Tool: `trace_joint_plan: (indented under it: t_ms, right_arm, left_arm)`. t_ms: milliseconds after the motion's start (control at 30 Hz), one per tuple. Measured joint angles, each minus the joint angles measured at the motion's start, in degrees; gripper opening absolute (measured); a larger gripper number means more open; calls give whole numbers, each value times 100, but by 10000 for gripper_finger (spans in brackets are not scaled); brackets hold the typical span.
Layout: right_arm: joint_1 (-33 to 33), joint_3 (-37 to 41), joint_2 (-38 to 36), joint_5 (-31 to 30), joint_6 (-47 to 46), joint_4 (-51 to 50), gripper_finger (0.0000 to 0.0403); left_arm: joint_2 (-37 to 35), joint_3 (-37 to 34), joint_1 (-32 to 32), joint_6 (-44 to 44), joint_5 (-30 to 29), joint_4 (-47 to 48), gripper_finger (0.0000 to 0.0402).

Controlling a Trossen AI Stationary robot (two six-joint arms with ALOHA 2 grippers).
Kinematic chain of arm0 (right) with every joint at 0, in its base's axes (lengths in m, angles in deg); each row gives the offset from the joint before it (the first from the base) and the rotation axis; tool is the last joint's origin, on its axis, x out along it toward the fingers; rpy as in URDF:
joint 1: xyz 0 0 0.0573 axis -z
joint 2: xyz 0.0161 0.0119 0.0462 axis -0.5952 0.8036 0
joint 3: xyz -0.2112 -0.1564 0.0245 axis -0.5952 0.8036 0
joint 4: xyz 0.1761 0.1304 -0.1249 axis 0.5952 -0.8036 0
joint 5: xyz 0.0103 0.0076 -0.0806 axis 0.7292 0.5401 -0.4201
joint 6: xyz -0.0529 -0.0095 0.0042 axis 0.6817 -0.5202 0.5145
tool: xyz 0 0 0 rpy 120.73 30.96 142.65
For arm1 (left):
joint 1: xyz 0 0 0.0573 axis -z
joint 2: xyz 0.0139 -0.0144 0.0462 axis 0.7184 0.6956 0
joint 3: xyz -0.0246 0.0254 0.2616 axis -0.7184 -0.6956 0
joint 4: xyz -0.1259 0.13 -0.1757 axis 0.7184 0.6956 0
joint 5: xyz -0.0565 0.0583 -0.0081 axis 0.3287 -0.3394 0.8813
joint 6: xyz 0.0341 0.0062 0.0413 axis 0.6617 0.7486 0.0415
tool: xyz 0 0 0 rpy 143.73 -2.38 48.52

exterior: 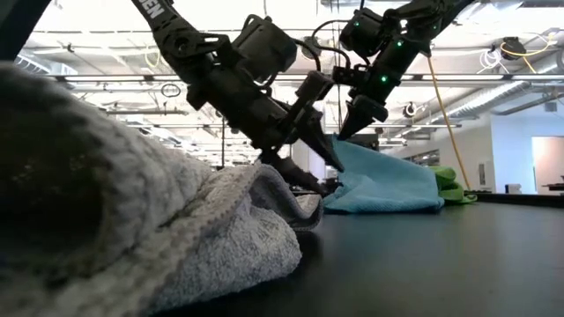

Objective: Fold microfiber towels
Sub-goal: Fold the blue microfiber towel

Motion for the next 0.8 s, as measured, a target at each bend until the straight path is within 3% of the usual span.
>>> trace_joint_plan:
  t_ms: [300,800]
  right_arm:
    - [2,-2,0,-1,44,10,0]
    - [2,-2,0,0,25,28,0]
  left_arm:
    - [-151,-11,133,96,-113,784,172]
    - [-107,-8,343,-66,-779,774,172]
